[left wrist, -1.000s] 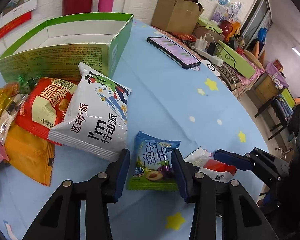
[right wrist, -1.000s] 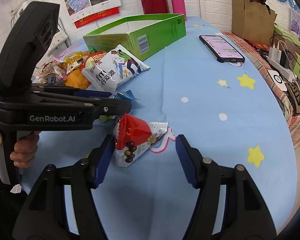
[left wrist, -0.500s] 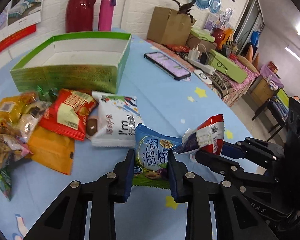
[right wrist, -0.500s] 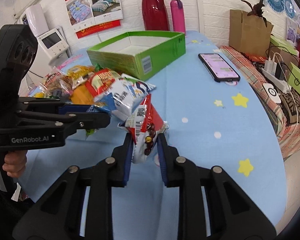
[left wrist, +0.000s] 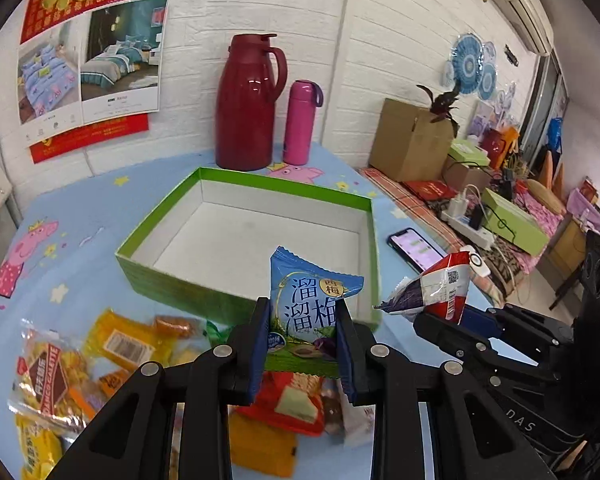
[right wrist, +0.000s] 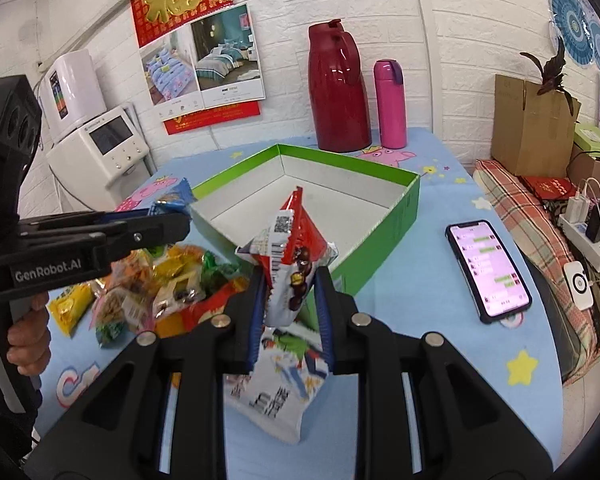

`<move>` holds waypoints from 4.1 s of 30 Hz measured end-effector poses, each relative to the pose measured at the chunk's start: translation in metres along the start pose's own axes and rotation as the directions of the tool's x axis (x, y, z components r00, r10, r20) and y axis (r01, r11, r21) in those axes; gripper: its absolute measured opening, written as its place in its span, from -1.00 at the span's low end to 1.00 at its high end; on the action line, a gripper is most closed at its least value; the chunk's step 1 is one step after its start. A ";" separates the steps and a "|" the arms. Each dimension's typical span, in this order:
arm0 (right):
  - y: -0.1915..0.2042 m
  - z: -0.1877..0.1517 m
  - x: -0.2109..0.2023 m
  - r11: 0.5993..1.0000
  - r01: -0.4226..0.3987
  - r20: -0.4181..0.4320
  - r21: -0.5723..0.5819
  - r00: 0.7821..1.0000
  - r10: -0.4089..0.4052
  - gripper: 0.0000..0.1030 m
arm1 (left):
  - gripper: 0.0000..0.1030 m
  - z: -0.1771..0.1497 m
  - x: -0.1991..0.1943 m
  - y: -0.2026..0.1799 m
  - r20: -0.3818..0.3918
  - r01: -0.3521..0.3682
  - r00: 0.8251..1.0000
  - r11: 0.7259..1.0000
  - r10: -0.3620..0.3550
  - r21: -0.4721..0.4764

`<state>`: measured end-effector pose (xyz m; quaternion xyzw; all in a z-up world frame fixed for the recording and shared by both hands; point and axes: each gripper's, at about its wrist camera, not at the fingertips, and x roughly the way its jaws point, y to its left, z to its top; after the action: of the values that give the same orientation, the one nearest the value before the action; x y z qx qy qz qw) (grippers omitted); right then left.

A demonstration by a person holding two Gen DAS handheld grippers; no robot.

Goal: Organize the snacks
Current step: 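Carry both packets over the green box and open both tools to drop them, then move the right tool to the white bag while the left tool approaches the red bag, then grasp the white 'I'm' bag with the right tool while the left tool grasps the red bag, then carry both bags into the green box and open both tools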

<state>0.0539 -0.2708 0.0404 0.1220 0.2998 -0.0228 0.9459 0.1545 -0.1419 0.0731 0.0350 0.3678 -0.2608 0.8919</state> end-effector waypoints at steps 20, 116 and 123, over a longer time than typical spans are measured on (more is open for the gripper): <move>-0.009 0.015 0.064 0.997 0.066 -0.017 -0.049 0.998 -0.067 0.61 | 0.88 0.012 0.063 0.045 0.038 -0.176 0.983 0.982 0.178 -0.063; 0.018 0.022 -0.007 1.000 0.021 0.048 -0.008 0.999 -0.021 0.10 | -0.11 0.015 -0.032 0.022 0.100 -0.013 0.995 0.997 0.021 -0.074; 0.004 0.039 0.038 1.000 0.023 0.023 -0.014 0.999 -0.023 0.10 | -0.11 0.036 0.029 0.048 0.052 -0.061 0.996 0.991 0.068 -0.122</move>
<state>0.1078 -0.2751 0.0503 0.1116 0.2906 -0.0329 0.9497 0.2179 -0.1224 0.0739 -0.0142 0.3562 -0.2103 0.9103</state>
